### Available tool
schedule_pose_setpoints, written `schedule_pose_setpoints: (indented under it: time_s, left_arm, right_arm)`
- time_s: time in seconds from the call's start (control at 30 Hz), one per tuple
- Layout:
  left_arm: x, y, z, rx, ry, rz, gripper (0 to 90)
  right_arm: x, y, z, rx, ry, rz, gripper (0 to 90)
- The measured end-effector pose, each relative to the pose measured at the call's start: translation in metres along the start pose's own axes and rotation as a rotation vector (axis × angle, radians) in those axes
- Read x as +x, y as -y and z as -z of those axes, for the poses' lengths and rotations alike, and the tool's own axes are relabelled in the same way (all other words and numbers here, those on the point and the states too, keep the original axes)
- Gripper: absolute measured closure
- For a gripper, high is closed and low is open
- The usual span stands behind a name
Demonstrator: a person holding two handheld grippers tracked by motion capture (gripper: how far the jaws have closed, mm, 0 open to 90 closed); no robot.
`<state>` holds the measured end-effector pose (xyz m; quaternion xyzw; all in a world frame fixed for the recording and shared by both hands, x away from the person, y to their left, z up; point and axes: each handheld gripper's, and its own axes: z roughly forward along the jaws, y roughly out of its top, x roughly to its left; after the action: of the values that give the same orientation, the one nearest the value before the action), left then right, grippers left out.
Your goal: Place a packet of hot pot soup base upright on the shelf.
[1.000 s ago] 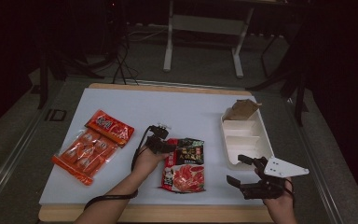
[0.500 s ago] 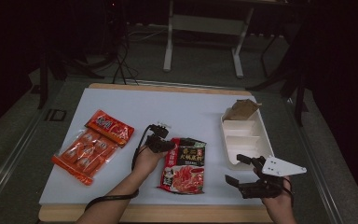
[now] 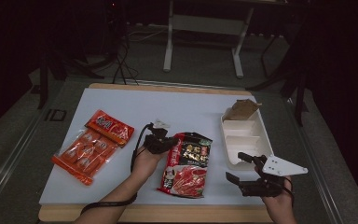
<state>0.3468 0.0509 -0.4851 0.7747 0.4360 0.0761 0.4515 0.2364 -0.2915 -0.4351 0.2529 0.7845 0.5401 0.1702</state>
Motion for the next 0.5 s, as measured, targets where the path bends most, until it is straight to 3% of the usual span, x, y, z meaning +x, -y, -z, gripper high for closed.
schedule_pose_setpoints:
  time_s: [0.13,0.33,0.4,0.5]
  left_arm:
    - [-0.008,0.000,0.012,-0.044,0.021,-0.023,87.4]
    - [-0.014,0.000,0.026,-0.080,0.054,-0.023,87.4]
    - [-0.014,0.000,0.030,-0.091,0.063,-0.022,87.4]
    - [-0.016,0.001,0.036,-0.111,0.106,-0.032,87.3]
  right_arm:
    - [0.000,-0.004,0.005,-0.035,0.018,0.001,19.1]
    - [0.001,-0.008,0.007,-0.030,0.043,0.009,18.9]
    - [0.001,-0.009,0.007,-0.030,0.066,0.041,17.8]
    - [0.000,-0.012,0.006,-0.031,0.075,0.040,14.9]
